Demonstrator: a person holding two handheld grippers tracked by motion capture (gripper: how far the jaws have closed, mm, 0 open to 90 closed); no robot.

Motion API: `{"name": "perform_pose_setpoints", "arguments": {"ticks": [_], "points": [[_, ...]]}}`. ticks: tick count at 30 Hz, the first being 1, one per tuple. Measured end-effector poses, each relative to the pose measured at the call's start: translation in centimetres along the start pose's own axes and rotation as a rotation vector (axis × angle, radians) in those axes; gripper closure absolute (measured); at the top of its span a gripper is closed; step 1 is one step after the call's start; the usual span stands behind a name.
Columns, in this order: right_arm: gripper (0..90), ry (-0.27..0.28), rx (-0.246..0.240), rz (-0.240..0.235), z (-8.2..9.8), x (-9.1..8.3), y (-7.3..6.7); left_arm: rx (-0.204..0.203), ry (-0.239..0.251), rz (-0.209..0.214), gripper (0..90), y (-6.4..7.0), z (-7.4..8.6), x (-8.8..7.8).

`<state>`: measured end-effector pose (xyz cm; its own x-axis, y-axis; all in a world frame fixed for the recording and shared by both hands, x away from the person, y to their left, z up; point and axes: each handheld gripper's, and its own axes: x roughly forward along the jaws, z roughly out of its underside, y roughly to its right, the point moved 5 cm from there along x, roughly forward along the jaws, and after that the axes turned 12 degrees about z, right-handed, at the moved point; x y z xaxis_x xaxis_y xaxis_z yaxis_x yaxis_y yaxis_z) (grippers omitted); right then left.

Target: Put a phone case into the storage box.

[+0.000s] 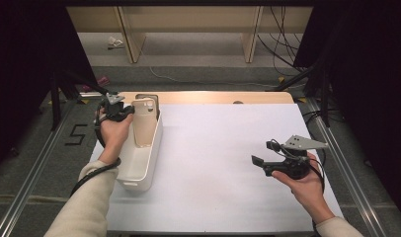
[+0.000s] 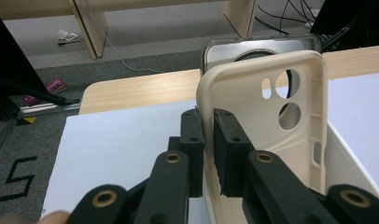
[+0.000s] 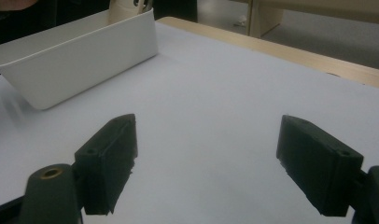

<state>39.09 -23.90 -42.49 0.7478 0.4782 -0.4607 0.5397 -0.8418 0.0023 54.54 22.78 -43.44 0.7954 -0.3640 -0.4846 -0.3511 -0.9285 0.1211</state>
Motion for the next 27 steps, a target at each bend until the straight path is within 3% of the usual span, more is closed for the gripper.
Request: {"name": "perform_pose_setpoints", "arguments": {"ticks": [27], "points": [[21.3,-0.004,0.001,-0.004,0.03,0.05,-0.05,0.072,-0.055,-0.008,81.3,-0.09,-0.28,1.00]]}}
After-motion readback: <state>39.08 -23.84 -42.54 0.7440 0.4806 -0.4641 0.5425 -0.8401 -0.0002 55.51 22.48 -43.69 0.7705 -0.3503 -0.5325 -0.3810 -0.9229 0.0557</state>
